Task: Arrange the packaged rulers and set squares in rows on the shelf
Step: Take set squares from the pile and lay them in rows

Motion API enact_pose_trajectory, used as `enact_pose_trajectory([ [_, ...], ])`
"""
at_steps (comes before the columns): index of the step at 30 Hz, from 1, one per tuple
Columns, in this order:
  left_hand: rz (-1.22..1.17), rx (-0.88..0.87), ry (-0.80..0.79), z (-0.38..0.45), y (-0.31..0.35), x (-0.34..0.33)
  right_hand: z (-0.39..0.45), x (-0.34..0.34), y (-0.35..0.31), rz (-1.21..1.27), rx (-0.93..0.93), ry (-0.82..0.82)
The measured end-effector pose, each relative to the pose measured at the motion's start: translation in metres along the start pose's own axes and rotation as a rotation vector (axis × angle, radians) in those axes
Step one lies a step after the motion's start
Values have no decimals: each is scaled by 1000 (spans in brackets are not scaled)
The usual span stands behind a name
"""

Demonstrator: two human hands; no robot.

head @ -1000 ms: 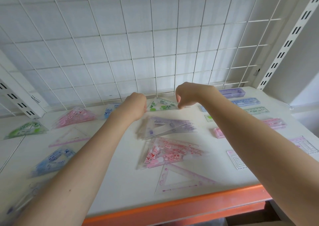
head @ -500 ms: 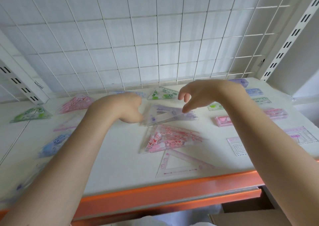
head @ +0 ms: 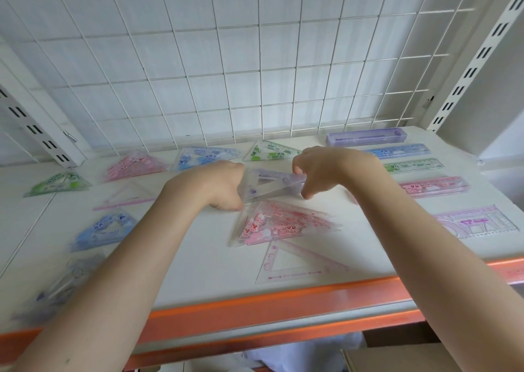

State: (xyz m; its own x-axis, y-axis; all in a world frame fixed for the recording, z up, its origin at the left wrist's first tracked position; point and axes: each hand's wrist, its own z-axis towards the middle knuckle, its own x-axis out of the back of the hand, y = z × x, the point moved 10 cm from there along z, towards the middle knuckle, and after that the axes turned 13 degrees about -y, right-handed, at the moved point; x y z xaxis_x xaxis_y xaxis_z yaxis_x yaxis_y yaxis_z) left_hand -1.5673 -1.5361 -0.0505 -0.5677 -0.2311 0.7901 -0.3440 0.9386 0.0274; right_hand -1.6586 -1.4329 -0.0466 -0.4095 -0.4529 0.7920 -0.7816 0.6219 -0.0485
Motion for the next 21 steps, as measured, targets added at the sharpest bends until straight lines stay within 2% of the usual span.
enact_pose_trajectory([
  [14,81,-34,119,5,18,10,4,8,-6,7,63,135],
  [21,-31,-24,180,9,8,14,3,12,2,37,61,141],
])
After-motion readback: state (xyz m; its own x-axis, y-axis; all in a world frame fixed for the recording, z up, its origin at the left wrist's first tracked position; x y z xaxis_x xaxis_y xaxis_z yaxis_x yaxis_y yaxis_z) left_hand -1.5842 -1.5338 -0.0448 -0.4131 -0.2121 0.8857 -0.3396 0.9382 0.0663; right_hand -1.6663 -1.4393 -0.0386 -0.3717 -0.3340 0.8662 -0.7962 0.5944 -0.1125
